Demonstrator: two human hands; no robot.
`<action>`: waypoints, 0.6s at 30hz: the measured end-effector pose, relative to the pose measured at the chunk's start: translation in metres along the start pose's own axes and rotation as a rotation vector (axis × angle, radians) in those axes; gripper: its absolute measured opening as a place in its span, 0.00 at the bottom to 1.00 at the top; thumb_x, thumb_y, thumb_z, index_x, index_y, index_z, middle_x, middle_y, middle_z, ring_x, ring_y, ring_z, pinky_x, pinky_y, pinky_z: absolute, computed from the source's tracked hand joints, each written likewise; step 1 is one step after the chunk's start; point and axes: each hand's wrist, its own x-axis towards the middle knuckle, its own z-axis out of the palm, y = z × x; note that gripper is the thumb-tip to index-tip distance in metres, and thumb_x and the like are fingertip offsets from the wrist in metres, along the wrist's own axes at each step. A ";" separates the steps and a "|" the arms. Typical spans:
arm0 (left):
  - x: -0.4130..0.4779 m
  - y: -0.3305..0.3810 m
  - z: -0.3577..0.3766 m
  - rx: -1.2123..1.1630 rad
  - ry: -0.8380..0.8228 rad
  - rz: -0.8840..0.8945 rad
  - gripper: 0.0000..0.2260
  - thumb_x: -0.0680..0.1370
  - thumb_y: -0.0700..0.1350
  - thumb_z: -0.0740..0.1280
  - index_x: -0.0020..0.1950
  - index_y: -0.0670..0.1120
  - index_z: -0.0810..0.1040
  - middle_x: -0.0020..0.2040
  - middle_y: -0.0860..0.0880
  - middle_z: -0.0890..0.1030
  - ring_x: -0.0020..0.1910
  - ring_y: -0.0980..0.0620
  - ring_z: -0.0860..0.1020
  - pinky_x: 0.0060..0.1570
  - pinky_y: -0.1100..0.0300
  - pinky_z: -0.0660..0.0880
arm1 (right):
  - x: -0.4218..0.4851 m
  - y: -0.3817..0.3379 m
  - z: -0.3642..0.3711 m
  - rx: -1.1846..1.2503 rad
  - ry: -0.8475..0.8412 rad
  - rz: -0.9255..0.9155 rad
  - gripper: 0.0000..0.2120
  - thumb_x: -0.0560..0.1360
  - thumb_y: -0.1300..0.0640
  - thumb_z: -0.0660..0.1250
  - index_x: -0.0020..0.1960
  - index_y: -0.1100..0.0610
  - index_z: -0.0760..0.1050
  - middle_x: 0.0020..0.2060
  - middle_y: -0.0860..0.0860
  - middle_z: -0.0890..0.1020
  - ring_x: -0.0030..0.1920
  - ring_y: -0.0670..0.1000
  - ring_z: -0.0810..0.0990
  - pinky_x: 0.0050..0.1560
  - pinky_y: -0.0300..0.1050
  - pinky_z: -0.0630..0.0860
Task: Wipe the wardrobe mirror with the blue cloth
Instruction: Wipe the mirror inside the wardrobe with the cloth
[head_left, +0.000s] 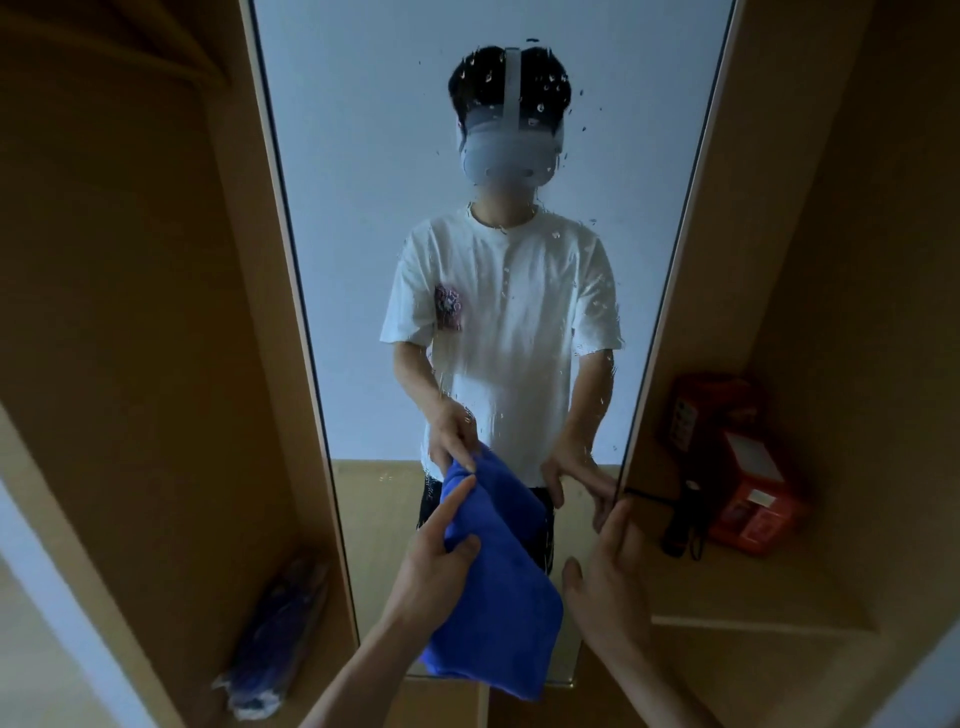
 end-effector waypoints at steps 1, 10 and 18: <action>-0.001 0.001 0.001 0.007 0.002 0.002 0.29 0.83 0.35 0.62 0.75 0.66 0.67 0.63 0.68 0.71 0.51 0.80 0.74 0.43 0.77 0.74 | 0.000 -0.001 -0.001 0.001 -0.005 0.000 0.49 0.80 0.52 0.66 0.80 0.56 0.29 0.77 0.53 0.49 0.54 0.46 0.78 0.31 0.28 0.64; -0.013 0.010 0.004 0.028 0.024 0.016 0.29 0.84 0.38 0.62 0.76 0.67 0.65 0.75 0.57 0.68 0.66 0.55 0.72 0.54 0.66 0.74 | -0.003 -0.003 -0.025 0.060 -0.059 -0.025 0.43 0.82 0.54 0.64 0.81 0.57 0.35 0.79 0.54 0.50 0.52 0.50 0.81 0.33 0.29 0.69; -0.014 0.025 0.011 0.098 0.032 0.053 0.28 0.84 0.41 0.62 0.79 0.64 0.61 0.78 0.52 0.68 0.67 0.51 0.73 0.60 0.55 0.77 | -0.012 -0.012 -0.042 0.049 -0.032 -0.161 0.44 0.80 0.53 0.65 0.82 0.54 0.35 0.79 0.52 0.47 0.62 0.52 0.78 0.49 0.36 0.77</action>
